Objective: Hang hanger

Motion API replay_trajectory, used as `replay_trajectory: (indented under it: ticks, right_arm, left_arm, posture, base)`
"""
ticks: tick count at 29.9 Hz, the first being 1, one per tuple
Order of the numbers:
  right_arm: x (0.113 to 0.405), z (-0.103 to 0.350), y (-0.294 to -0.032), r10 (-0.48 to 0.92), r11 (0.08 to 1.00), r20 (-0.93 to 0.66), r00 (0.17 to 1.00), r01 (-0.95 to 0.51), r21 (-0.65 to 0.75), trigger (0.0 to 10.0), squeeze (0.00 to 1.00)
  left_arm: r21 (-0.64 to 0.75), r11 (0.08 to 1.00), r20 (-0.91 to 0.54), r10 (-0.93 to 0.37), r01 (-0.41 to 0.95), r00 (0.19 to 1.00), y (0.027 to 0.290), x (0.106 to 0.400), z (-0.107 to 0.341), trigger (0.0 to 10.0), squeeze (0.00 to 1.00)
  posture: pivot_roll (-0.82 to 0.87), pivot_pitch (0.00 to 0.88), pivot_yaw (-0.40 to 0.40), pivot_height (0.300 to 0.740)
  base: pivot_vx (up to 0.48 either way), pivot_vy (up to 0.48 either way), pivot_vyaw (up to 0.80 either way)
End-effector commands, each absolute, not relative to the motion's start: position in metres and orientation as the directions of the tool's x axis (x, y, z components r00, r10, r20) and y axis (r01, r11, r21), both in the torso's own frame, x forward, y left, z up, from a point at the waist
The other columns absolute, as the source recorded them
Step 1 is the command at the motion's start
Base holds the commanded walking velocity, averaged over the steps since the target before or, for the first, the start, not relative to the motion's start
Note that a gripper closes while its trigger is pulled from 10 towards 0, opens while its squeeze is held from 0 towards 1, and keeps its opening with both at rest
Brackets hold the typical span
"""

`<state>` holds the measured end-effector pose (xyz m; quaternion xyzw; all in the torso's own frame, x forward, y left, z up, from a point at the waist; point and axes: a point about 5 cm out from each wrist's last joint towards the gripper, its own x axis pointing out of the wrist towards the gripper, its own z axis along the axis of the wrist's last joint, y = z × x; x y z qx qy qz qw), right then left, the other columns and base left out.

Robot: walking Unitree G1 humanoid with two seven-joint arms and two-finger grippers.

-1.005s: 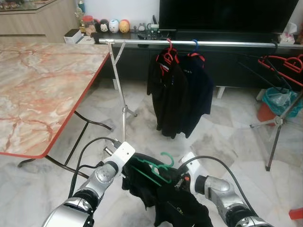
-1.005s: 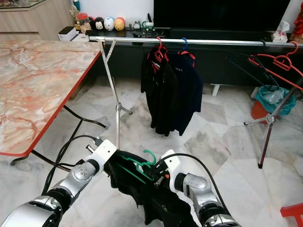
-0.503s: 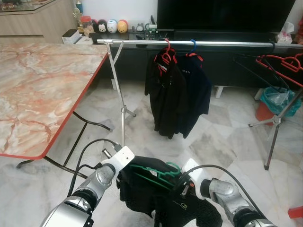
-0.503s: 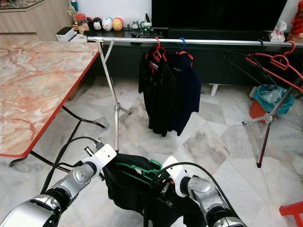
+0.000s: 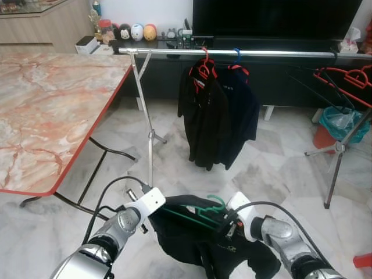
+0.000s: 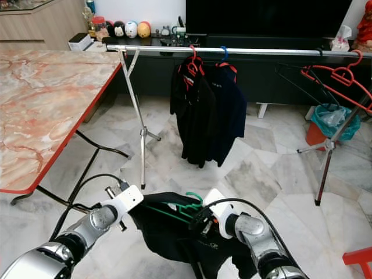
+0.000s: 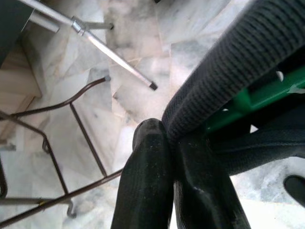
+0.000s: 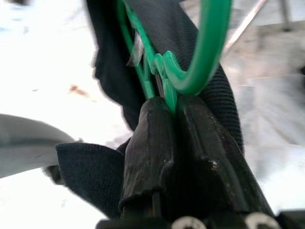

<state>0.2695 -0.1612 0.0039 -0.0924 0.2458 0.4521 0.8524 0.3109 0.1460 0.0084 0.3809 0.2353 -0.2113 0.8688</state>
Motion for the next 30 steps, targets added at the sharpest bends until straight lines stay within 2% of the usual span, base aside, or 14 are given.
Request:
replay_trajectory:
  ticks: [1,7,10,15,19,26,28,30]
  right_arm:
    - [0.266,0.005,-0.167,0.752,0.541,-0.503,0.426,-0.835,0.102,10.0,0.0]
    - [0.258,0.002,-0.171,0.768,0.493,-0.525,0.366,-0.862,0.121,10.0,0.0]
    - [0.262,0.004,-0.176,0.748,0.535,-0.518,0.416,-0.839,0.099,10.0,0.0]
    - [0.262,0.008,-0.183,0.752,0.531,-0.515,0.411,-0.841,0.104,10.0,0.0]
    - [0.263,0.01,-0.191,0.732,0.561,-0.518,0.444,-0.824,0.087,10.0,0.0]
    - [0.265,0.018,-0.204,0.721,0.62,-0.46,0.518,-0.779,0.094,10.0,0.0]
    - [0.267,0.02,-0.206,0.709,0.646,-0.44,0.552,-0.758,0.089,10.0,0.0]
    - [0.276,0.027,-0.206,0.668,0.711,-0.37,0.646,-0.7,0.062,10.0,0.0]
  left_arm:
    - [0.578,0.647,-0.579,-0.106,0.498,0.809,0.165,0.308,0.005,10.0,0.0]
    - [0.593,0.657,-0.558,-0.082,0.466,0.826,0.169,0.311,0.009,10.0,0.0]
    - [0.575,0.67,-0.574,-0.079,0.47,0.815,0.171,0.309,0.007,10.0,0.0]
    - [0.568,0.676,-0.594,-0.058,0.469,0.803,0.178,0.304,0.001,10.0,0.0]
    - [0.56,0.693,-0.605,-0.033,0.455,0.795,0.185,0.301,-0.001,10.0,0.0]
    - [0.465,0.779,-0.642,-0.03,0.42,0.766,0.192,0.295,-0.006,10.0,0.0]
    - [0.442,0.794,-0.647,-0.04,0.418,0.761,0.191,0.294,-0.007,10.0,0.0]
    - [0.422,0.789,-0.648,-0.082,0.446,0.757,0.184,0.293,-0.008,10.0,0.0]
  posture:
    - [0.08,0.0,0.001,0.74]
    - [0.08,0.0,0.001,0.74]
    - [0.08,0.0,0.002,0.74]
    - [0.08,0.0,0.002,0.74]
    - [0.08,0.0,0.002,0.74]
    - [0.08,0.0,0.004,0.74]
    - [0.07,0.0,0.004,0.74]
    - [0.08,0.0,0.002,0.74]
  base:
    - [0.0,0.0,0.0]
    - [0.0,0.0,0.0]
    - [0.0,0.0,0.0]
    - [0.0,0.0,0.0]
    - [0.0,0.0,0.0]
    - [0.0,0.0,0.0]
    - [0.0,0.0,0.0]
    - [0.0,0.0,0.0]
